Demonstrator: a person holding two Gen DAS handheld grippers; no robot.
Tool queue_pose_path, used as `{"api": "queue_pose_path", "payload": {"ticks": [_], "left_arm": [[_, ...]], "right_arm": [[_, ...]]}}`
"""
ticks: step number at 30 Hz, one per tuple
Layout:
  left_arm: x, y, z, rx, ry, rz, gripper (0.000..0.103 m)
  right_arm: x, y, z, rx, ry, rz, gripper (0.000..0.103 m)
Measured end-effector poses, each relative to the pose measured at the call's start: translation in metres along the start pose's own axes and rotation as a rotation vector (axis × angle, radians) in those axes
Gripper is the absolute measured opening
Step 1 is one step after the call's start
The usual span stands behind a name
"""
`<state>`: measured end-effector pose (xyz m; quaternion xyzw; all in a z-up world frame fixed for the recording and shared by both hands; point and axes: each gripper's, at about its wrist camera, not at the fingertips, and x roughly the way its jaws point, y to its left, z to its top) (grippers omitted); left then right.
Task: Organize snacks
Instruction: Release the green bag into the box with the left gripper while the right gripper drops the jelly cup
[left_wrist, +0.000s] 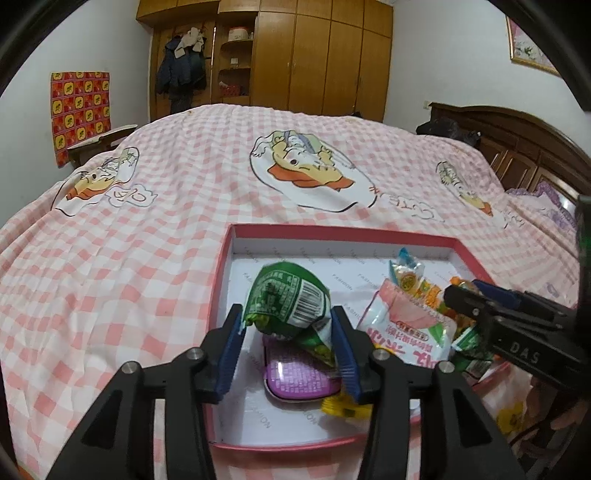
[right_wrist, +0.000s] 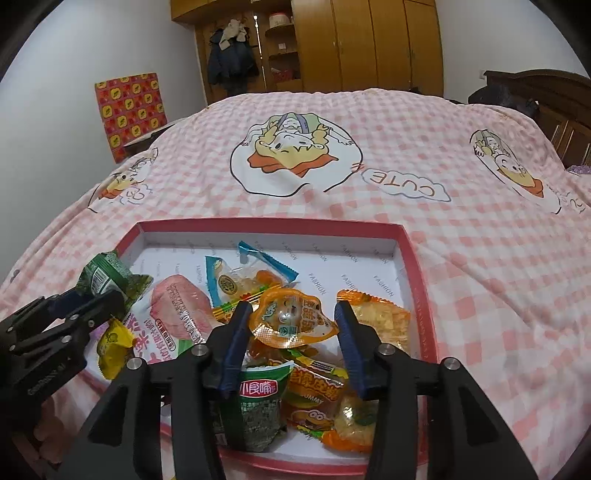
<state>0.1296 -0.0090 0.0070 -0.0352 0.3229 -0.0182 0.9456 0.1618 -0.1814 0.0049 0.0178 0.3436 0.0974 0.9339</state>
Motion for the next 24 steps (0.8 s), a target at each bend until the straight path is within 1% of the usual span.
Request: {"api": "queue_pose_path", "payload": {"ticks": [5,6,7,8,9,11,17,24], "left_arm": [[-0.006,-0.004,0.001,0.017,-0.028,-0.037,0.061],[-0.007,-0.005,0.001,0.020,-0.033,-0.045,0.062],[-0.008,-0.005,0.002,0.020,-0.035,-0.049,0.066],[-0.009,-0.006,0.002,0.019,-0.038,-0.054,0.071],[-0.011,-0.006,0.002,0.018,-0.043,-0.057,0.073],[-0.013,-0.006,0.002,0.016,-0.059,-0.050,0.078],[-0.019,-0.007,0.002,0.022,-0.092,-0.043,0.085],[-0.018,-0.006,0.001,0.022,-0.084,-0.032,0.085]], "right_arm": [[-0.001,-0.001,0.002,0.003,-0.013,-0.006,0.049],[-0.002,0.000,0.002,0.001,-0.019,-0.003,0.051],[-0.003,0.001,0.003,-0.002,-0.028,-0.003,0.054],[-0.004,0.002,0.003,-0.007,-0.033,-0.004,0.060],[-0.005,0.003,0.004,-0.014,-0.041,-0.006,0.065],[-0.006,0.006,0.005,-0.029,-0.053,-0.016,0.070],[-0.006,0.007,0.006,-0.042,-0.057,-0.021,0.076],[-0.007,0.006,0.006,-0.034,-0.065,-0.021,0.081]]}}
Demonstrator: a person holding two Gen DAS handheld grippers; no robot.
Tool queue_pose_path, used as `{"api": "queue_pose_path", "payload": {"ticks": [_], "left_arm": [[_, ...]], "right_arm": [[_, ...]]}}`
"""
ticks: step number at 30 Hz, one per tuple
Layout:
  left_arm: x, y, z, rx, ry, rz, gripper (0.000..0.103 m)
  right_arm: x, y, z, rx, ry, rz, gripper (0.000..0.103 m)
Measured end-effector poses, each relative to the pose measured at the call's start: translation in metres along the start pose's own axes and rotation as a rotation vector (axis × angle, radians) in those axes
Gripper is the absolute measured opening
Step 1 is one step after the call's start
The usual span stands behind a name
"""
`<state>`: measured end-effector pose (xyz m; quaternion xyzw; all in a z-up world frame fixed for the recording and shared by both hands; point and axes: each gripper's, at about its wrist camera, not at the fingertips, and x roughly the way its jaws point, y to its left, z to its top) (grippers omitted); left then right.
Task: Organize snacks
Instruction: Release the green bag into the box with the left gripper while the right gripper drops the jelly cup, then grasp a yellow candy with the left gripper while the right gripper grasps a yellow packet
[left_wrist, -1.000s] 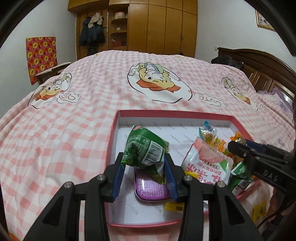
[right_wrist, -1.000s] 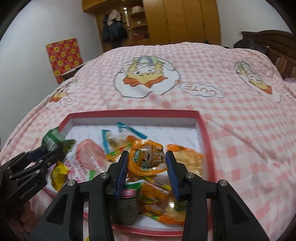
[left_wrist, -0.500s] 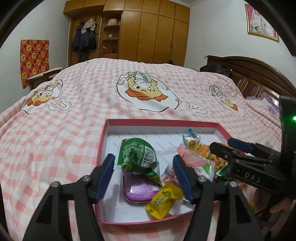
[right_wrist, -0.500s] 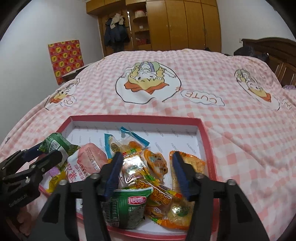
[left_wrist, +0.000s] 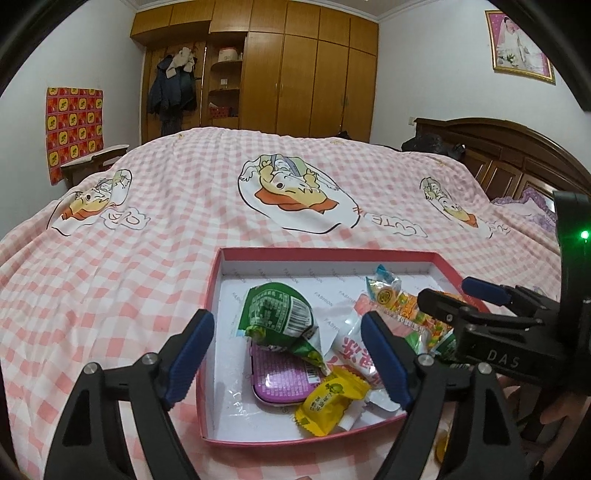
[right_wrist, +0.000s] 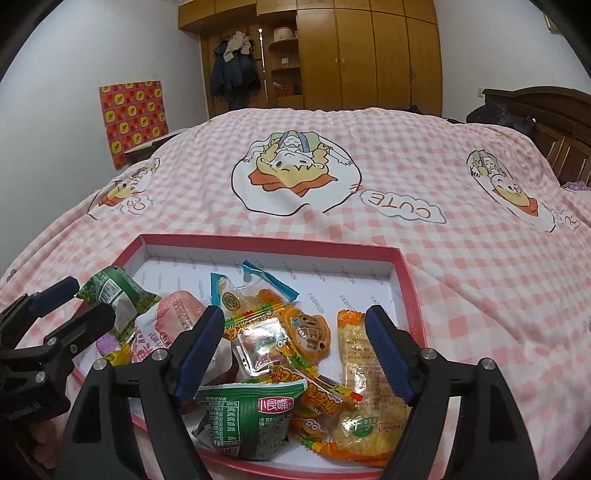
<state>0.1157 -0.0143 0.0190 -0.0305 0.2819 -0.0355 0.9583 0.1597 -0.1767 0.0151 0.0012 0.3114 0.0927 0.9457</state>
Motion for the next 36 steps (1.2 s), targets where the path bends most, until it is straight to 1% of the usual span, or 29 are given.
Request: {"api": "queue_pose_path", "payload": {"ticks": [6,9,12,17,24,26,29,32,36], "left_arm": [[-0.001,0.001,0.000,-0.002,-0.006,0.003,0.085],[0.000,0.002,-0.001,-0.003,-0.004,0.004,0.085],[0.000,0.002,-0.001,-0.003,0.000,0.005,0.085],[0.000,0.002,-0.002,0.000,0.004,0.004,0.085],[-0.004,-0.001,-0.004,-0.021,0.054,0.015,0.085],[-0.011,-0.002,-0.004,-0.044,0.059,0.001,0.085],[-0.020,-0.008,-0.004,-0.053,0.069,-0.027,0.085],[-0.028,-0.018,-0.006,-0.035,0.073,-0.022,0.085],[-0.036,-0.032,-0.010,-0.021,0.087,-0.040,0.085]], "right_arm": [[0.000,0.000,0.000,0.000,0.005,-0.002,0.084],[-0.001,-0.002,0.000,0.011,0.001,0.023,0.087],[-0.002,-0.002,0.000,0.015,-0.010,0.042,0.087],[-0.003,-0.001,0.000,0.010,-0.011,0.040,0.087],[-0.005,-0.001,0.000,0.019,-0.009,0.045,0.087],[-0.008,-0.001,-0.001,0.027,-0.004,0.060,0.087],[-0.016,-0.002,-0.004,0.039,0.001,0.077,0.087],[-0.021,-0.008,-0.008,0.053,0.009,0.078,0.087],[-0.028,-0.022,-0.015,0.084,0.030,0.080,0.087]]}}
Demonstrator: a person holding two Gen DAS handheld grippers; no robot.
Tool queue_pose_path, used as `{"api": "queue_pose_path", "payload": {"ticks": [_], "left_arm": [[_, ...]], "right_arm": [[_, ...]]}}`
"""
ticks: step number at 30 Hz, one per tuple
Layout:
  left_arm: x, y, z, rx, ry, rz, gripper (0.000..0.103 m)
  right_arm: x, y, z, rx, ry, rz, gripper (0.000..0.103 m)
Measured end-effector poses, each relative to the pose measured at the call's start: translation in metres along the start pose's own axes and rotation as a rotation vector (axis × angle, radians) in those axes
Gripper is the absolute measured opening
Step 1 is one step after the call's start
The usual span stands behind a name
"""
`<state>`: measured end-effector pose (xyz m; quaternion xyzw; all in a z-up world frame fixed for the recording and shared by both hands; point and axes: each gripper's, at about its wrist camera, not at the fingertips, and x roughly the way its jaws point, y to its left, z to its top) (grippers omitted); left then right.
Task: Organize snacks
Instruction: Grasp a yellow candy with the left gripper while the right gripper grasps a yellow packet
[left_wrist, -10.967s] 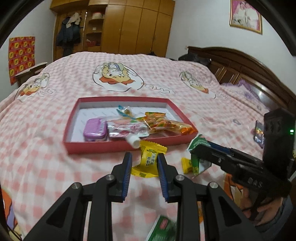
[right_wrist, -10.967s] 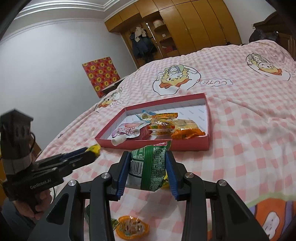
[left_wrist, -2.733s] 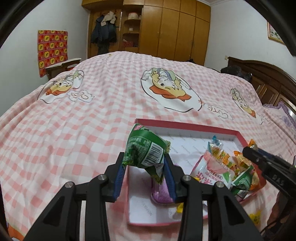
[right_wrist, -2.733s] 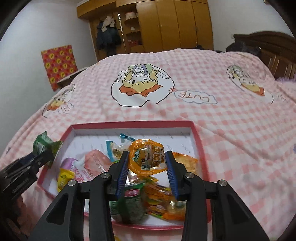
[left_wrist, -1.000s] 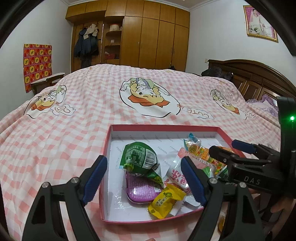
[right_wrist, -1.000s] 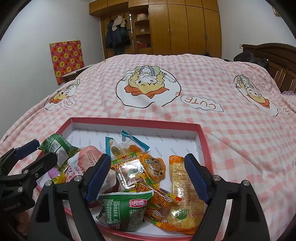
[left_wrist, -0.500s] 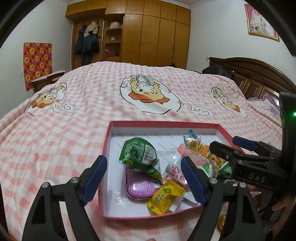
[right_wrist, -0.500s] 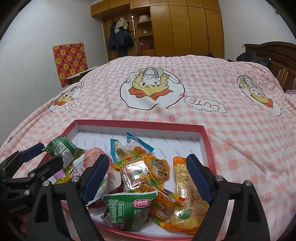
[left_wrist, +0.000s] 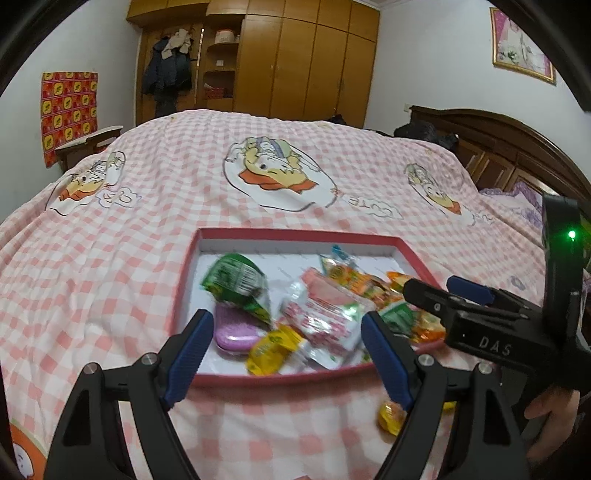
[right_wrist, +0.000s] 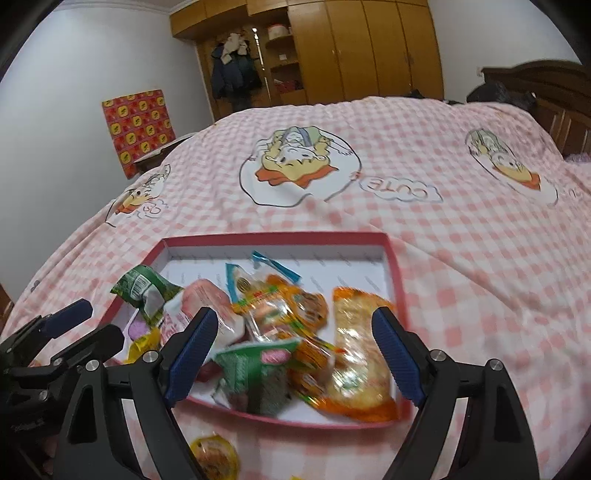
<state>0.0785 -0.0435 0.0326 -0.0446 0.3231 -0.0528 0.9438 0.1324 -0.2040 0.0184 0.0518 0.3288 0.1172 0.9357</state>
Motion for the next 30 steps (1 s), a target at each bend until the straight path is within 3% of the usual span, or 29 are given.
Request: {"api": "queue_pose_path", "payload": {"ticks": [11,14,15,17,20,27,30], "left_arm": [[-0.006,-0.054,-0.032,0.039,0.092,-0.077,0.085],[-0.003,-0.062,-0.045,0.037,0.112,-0.094,0.085],[-0.001,-0.063,-0.047,0.038,0.122,-0.088,0.084],[0.002,-0.061,-0.051,0.023,0.135,-0.072,0.083],[0.007,-0.055,-0.055,-0.009,0.159,-0.105,0.083],[0.019,-0.049,-0.061,-0.030,0.202,-0.125,0.055],[0.023,-0.055,-0.064,-0.010,0.208,-0.121,0.032]], "right_arm": [[-0.026,-0.032,-0.030,0.023,0.086,-0.008,0.087],[-0.040,-0.032,-0.050,0.034,0.080,-0.004,0.086],[-0.046,-0.032,-0.057,0.032,0.073,-0.010,0.081],[-0.054,-0.033,-0.066,0.026,0.078,-0.051,0.080],[-0.057,-0.038,-0.077,0.034,0.090,-0.021,0.077],[-0.049,-0.014,-0.095,-0.104,0.132,-0.005,0.052],[-0.042,-0.010,-0.098,-0.122,0.140,-0.003,0.042]]}}
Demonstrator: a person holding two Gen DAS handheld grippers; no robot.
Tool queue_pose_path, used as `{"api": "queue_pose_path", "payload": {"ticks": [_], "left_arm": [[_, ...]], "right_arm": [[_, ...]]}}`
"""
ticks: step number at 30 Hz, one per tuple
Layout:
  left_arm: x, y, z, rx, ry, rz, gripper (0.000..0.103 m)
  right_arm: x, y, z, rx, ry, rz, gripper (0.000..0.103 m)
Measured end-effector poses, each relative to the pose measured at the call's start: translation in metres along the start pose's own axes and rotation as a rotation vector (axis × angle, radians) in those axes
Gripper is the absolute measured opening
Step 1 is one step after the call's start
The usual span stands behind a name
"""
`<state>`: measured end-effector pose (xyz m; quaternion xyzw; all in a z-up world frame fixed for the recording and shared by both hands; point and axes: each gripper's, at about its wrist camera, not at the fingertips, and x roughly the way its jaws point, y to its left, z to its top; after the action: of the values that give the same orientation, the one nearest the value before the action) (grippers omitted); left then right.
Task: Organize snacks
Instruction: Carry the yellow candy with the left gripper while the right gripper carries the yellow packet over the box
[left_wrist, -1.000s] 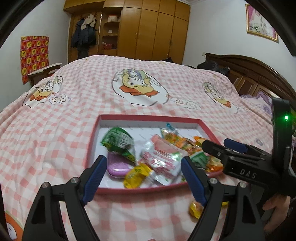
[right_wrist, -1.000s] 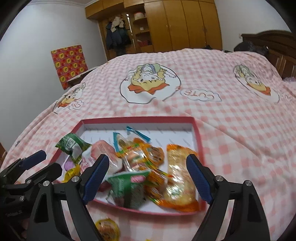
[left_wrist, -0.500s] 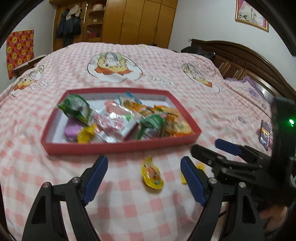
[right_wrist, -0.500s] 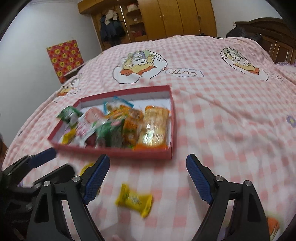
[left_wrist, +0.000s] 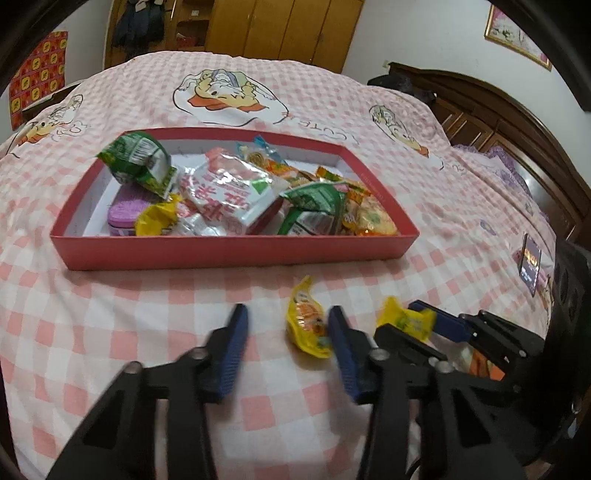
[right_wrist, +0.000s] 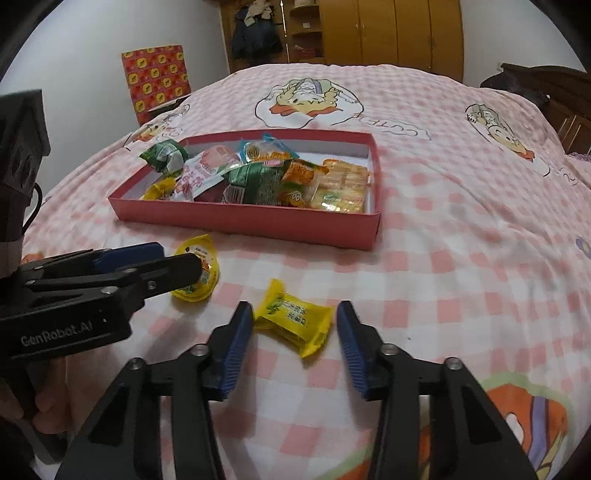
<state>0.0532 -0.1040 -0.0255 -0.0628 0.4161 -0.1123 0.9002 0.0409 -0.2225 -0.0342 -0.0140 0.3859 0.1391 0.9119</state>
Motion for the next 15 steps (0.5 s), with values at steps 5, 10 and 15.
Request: {"api": "queue_pose_path", "payload": {"ticks": [5,10,15], "left_arm": [[-0.004,-0.005,-0.003,0.023,-0.040,0.006,0.022],[-0.010,-0.001,-0.002,0.009,-0.058,0.016,0.021],[-0.013,-0.002,0.000,0.021,-0.062,0.022,0.022]], "right_arm": [[0.001,-0.004,-0.004,0.019,-0.015,0.014,0.026],[-0.001,-0.002,-0.004,0.010,-0.025,0.015,0.026],[-0.005,-0.001,-0.002,0.010,-0.042,0.009,0.026]]}}
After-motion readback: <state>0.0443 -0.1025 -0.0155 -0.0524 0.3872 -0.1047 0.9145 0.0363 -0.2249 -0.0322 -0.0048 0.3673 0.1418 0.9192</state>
